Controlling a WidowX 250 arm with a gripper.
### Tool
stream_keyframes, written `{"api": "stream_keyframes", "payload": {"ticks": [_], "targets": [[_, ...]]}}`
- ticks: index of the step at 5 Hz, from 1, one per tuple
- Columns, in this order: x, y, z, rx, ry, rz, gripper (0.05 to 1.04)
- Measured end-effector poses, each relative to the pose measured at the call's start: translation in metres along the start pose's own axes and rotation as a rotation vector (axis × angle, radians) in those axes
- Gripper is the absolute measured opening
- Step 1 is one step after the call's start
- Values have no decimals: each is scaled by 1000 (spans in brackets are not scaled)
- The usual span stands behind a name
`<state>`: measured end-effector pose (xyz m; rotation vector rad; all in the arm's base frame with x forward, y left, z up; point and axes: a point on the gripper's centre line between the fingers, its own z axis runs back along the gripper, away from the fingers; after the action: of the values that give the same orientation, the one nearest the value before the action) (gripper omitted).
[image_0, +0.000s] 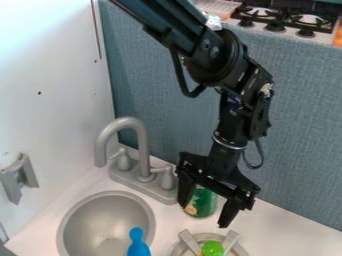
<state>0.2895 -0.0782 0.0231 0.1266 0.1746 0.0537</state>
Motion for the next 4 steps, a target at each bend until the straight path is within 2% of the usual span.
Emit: {"api": "stream_keyframes", "payload": {"ticks": [1,2,3,4], "targets": [[-2,0,-9,11,29,-2,1001],[4,19,-10,12,30,27,1001],[15,53,-8,17,17,89,1001],[30,88,2,53,-15,134,1001]]}}
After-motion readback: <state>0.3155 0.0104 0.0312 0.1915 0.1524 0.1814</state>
